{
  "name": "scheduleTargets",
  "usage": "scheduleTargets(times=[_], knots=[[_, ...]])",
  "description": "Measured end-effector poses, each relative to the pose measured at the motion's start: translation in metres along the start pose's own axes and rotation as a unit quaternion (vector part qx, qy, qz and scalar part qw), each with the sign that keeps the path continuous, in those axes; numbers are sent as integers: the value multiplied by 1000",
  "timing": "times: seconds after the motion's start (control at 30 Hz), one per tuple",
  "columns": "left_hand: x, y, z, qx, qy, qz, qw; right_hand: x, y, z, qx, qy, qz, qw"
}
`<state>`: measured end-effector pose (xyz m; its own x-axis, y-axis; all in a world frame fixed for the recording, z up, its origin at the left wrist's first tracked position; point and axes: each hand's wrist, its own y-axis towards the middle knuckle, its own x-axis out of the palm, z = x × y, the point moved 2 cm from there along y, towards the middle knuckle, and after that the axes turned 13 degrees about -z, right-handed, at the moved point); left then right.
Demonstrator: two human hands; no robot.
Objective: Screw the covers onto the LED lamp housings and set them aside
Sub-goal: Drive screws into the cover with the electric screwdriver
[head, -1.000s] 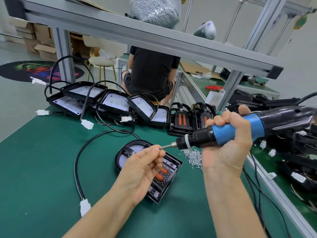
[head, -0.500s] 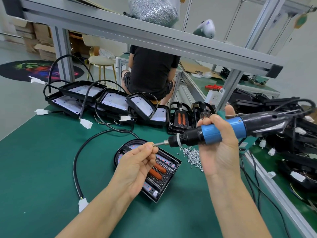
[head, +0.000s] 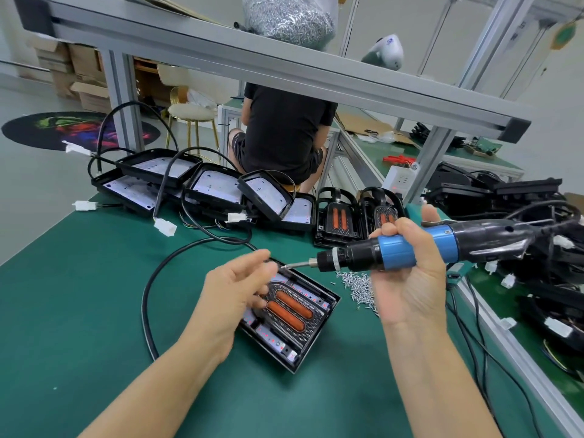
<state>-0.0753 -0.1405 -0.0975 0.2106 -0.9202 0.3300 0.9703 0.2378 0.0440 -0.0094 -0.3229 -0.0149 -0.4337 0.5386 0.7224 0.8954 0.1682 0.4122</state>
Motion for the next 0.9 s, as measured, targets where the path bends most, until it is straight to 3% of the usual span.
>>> scheduleTargets(times=[0.1, 0.17, 0.27, 0.33, 0.43, 0.53, 0.7, 0.9], knots=[[-30, 8, -1, 51, 158, 100, 981, -2, 1, -1, -3, -18, -2, 1000], [-46, 15, -7, 14, 323, 138, 936, -1, 3, 0, -4, -36, -6, 999], [-55, 22, -21, -87, 512, 133, 844, 1, 5, 7, 0, -64, -20, 998], [-53, 25, -24, -112, 569, 128, 805, 4, 7, 13, -2, -87, -27, 996], [-49, 28, -23, -121, 585, 128, 791, 7, 12, 22, -1, -117, -31, 993], [-45, 31, -20, -139, 566, 120, 804, 6, 15, 32, 7, -140, -32, 990], [-43, 28, -17, -116, 400, 128, 900, 6, 17, 41, 10, -165, -31, 986], [-38, 28, -18, -127, 227, 103, 960, 8, 21, 40, 1, -172, -32, 985]])
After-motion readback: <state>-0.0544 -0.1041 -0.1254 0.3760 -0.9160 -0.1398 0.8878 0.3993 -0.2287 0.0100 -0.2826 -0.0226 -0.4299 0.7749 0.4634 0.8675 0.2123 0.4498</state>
